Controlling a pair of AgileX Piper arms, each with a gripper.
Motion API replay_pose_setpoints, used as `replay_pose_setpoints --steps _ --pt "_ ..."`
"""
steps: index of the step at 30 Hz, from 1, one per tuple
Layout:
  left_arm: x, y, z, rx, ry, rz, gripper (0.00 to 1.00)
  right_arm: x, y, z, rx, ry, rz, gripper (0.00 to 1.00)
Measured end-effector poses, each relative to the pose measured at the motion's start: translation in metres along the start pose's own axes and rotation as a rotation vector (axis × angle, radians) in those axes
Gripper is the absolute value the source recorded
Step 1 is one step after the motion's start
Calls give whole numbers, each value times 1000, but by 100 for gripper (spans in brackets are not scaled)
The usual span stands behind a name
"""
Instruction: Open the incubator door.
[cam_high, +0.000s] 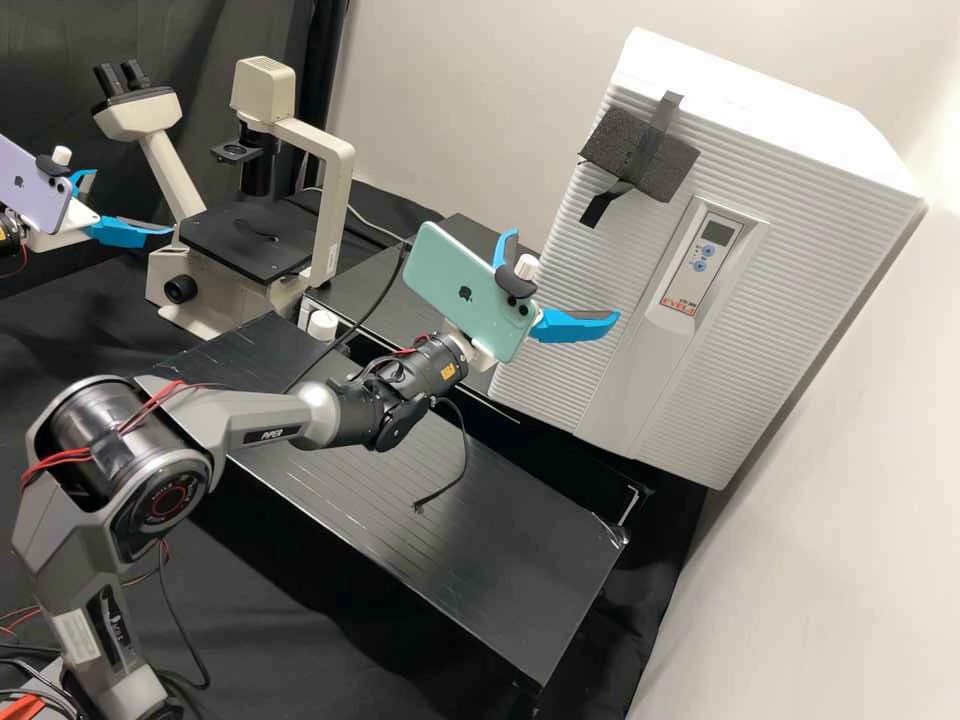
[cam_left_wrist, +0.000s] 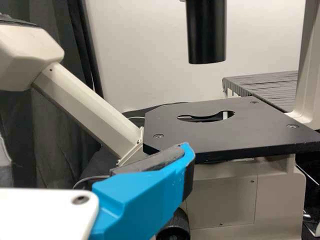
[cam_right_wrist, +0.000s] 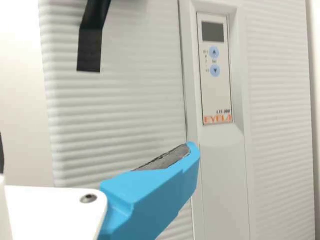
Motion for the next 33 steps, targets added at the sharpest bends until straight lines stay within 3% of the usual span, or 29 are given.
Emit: replay_pose_setpoints --steps 7,8,33 --pt "0 0 0 0 0 0 100 6 1 -1 -17 0 0 100" --pt "0 0 0 0 0 0 100 6 0 0 -17 -6 -6 0" --pt "0 0 0 0 0 0 100 18 -1 2 -30 -29 -10 0"
